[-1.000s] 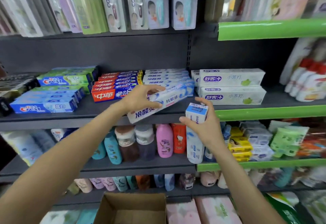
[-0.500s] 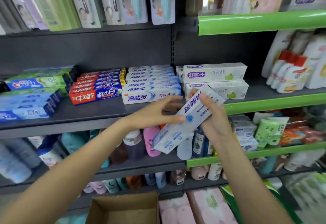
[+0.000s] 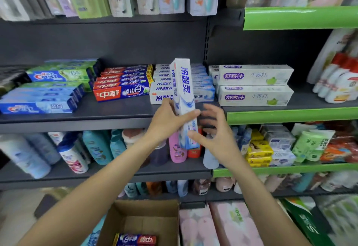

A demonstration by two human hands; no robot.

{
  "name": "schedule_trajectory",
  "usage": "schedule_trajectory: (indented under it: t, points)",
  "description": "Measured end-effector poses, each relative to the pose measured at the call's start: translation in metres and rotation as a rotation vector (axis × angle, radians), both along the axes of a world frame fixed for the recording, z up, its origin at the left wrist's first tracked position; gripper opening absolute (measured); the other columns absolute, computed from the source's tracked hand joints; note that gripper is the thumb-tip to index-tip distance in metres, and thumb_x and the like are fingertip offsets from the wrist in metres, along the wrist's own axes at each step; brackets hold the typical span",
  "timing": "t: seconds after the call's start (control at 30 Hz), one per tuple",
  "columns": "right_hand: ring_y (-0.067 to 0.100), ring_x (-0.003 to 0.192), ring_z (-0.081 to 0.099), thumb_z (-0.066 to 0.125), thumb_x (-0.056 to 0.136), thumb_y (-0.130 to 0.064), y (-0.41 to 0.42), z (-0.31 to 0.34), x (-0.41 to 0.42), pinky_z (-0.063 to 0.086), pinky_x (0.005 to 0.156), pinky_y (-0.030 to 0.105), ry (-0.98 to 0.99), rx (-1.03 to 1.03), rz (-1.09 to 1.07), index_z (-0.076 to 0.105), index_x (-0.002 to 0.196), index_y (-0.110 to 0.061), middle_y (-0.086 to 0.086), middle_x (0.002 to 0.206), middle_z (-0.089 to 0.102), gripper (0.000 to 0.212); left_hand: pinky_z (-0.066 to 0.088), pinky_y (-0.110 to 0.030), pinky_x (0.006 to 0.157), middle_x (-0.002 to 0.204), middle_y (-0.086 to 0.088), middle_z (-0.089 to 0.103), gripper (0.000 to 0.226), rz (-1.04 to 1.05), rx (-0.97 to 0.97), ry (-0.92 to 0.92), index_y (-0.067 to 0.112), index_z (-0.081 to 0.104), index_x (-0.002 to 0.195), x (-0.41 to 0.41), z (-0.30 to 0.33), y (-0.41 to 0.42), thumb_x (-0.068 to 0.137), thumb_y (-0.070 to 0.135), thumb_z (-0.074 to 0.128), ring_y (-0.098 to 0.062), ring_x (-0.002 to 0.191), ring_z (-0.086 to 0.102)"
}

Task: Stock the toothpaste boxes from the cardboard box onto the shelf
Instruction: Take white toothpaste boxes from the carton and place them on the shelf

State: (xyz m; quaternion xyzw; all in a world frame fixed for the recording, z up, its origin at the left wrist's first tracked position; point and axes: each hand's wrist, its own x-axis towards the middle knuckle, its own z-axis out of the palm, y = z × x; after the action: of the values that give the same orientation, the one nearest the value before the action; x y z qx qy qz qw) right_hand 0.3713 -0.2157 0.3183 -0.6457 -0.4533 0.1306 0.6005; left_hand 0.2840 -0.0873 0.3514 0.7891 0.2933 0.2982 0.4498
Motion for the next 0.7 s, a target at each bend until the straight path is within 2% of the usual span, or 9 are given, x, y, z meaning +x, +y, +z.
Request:
schedule_trajectory:
  t: [0.1,0.17,0.23,0.27,0.33,0.4,0.47,0.57,0.7]
  points:
    - [0.009,0.106,0.059,0.077,0.073,-0.034,0.014,0.000,-0.008,0.051,0.085,0.031,-0.212,-0.060,-0.109,0.040,0.126,-0.027,-0.007,0.119,0.060,0.065,0.047,-0.023,0.072,0.097,0.010,0.057,0.057,0.030,0.054,0.002,0.014,0.044,0.104,0.008,-0.001,-0.005,0.072,0.053,0.071,-0.004,0.088,0.058]
    - [0.020,0.105,0.061,0.072,0.079,-0.028,0.017,0.005,-0.002,0.050,0.085,0.041,-0.279,-0.056,-0.216,0.044,0.127,-0.017,-0.001,0.118,0.063,0.057,0.052,-0.025,0.071,0.103,0.003,0.059,0.050,-0.021,-0.117,-0.103,0.012,0.045,0.108,0.011,0.003,-0.009,0.081,0.050,0.064,-0.008,0.091,0.062]
    - [0.015,0.103,0.060,0.071,0.082,-0.016,0.016,0.015,0.012,0.048,0.091,0.038,-0.240,-0.091,-0.169,0.048,0.128,-0.014,-0.003,0.116,0.062,0.052,0.057,-0.026,0.066,0.111,-0.002,0.059,0.036,-0.055,-0.309,-0.239,0.015,0.047,0.108,0.006,0.008,-0.003,0.088,0.044,0.057,-0.012,0.094,0.065]
    - [0.012,0.103,0.059,0.070,0.082,-0.013,0.013,0.021,0.021,0.047,0.094,0.035,-0.227,-0.137,-0.126,0.049,0.130,-0.013,-0.002,0.116,0.062,0.052,0.057,-0.027,0.068,0.113,-0.002,0.057,0.030,-0.014,-0.295,-0.309,0.019,0.047,0.107,0.000,0.010,0.004,0.090,0.041,0.058,-0.013,0.098,0.064]
    - [0.015,0.106,0.058,0.071,0.082,-0.015,0.011,0.036,0.038,0.046,0.095,0.031,-0.330,-0.247,-0.097,0.049,0.134,-0.014,0.005,0.121,0.062,0.056,0.053,-0.026,0.081,0.118,0.003,0.051,0.032,0.098,-0.062,-0.452,0.025,0.044,0.111,-0.016,0.012,0.024,0.087,0.030,0.065,-0.010,0.105,0.057]
    - [0.025,0.114,0.055,0.068,0.084,-0.021,0.015,0.049,0.051,0.042,0.092,0.032,-0.618,-0.376,-0.118,0.046,0.138,-0.019,0.008,0.130,0.058,0.059,0.044,-0.021,0.092,0.126,0.007,0.044,0.052,0.139,0.204,-0.485,0.028,0.039,0.123,-0.032,0.010,0.046,0.082,0.022,0.070,-0.005,0.112,0.049]
    - [0.027,0.122,0.049,0.063,0.087,-0.026,0.025,0.060,0.055,0.041,0.094,0.036,-0.877,-0.485,-0.088,0.040,0.141,-0.027,0.004,0.138,0.052,0.060,0.038,-0.024,0.100,0.131,0.009,0.040,0.062,0.091,0.367,-0.356,0.029,0.037,0.130,-0.044,0.004,0.068,0.079,0.024,0.071,-0.006,0.120,0.043]
    - [0.027,0.126,0.044,0.058,0.090,-0.024,0.049,0.071,0.058,0.038,0.097,0.038,-0.983,-0.509,-0.043,0.034,0.144,-0.032,0.002,0.140,0.048,0.059,0.034,-0.031,0.104,0.131,0.004,0.045,0.058,0.019,0.510,-0.066,0.024,0.046,0.128,-0.046,-0.007,0.096,0.077,0.030,0.072,-0.013,0.123,0.040]
    - [0.030,0.125,0.037,0.051,0.091,-0.015,0.073,0.061,0.075,0.028,0.102,0.039,-1.218,-0.584,-0.146,0.043,0.140,-0.022,0.006,0.136,0.048,0.050,0.036,-0.027,0.099,0.122,-0.006,0.050,0.044,0.089,0.605,0.066,0.021,0.056,0.123,-0.033,-0.028,0.105,0.082,0.026,0.070,-0.021,0.118,0.045]
